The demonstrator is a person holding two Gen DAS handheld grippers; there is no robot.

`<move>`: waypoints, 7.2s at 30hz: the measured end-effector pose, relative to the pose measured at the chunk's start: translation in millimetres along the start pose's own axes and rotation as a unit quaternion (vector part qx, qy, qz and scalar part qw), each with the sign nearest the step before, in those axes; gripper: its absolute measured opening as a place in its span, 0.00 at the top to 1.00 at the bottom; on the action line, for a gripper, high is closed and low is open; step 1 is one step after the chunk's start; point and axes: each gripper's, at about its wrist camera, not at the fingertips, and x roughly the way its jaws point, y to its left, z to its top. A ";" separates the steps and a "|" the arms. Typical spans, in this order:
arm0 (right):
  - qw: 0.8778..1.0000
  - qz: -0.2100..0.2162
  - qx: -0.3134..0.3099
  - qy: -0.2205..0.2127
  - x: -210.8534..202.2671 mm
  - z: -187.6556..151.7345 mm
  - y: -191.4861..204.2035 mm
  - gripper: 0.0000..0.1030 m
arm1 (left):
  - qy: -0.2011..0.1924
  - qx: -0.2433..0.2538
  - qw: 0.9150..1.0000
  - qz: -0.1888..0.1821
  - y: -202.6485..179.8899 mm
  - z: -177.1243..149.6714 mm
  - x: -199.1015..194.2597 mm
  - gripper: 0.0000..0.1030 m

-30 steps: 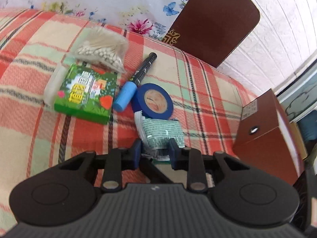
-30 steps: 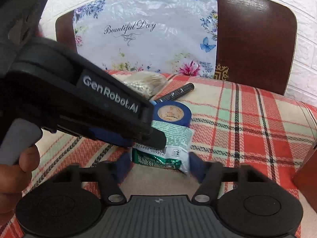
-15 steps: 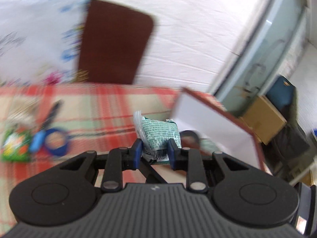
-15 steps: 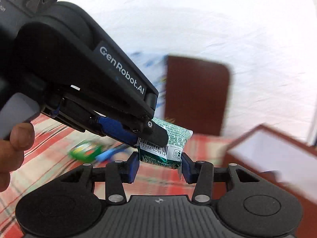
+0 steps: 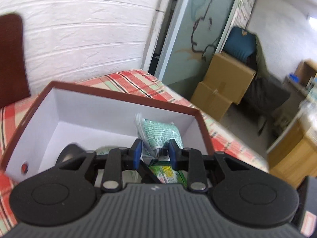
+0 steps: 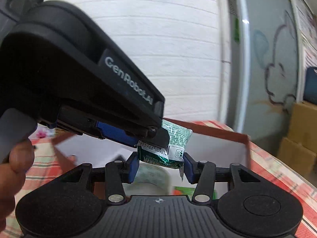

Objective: Organize objects
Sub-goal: 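Carry the green-white packet into the brown box and release it, then grasp the second green printed box with the left tool, then lower the green box into the brown box and open the left tool, then move the left tool to the blue tape roll and grasp it, then carry the blue tape roll into the brown box and release it, then grasp the black marker with the blue cap with the left tool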

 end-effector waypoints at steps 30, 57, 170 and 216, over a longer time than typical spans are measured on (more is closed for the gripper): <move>0.981 0.177 -0.079 0.019 -30.9 -43.3 164.9 0.41 | -0.008 -0.129 0.952 0.279 175.0 -125.6 -169.2 0.69; 0.947 0.255 -0.179 0.072 30.8 -42.0 342.3 0.48 | -0.092 -0.198 0.878 0.425 309.5 -231.5 -244.6 0.48; 0.938 0.280 -0.161 0.124 6.0 -82.4 259.1 0.46 | 0.018 -0.305 0.943 0.131 260.8 -163.6 -189.7 0.50; 0.986 0.116 -0.092 -0.082 -36.1 -8.3 93.4 0.29 | -0.054 -0.102 0.989 0.091 123.8 -65.3 -158.7 0.52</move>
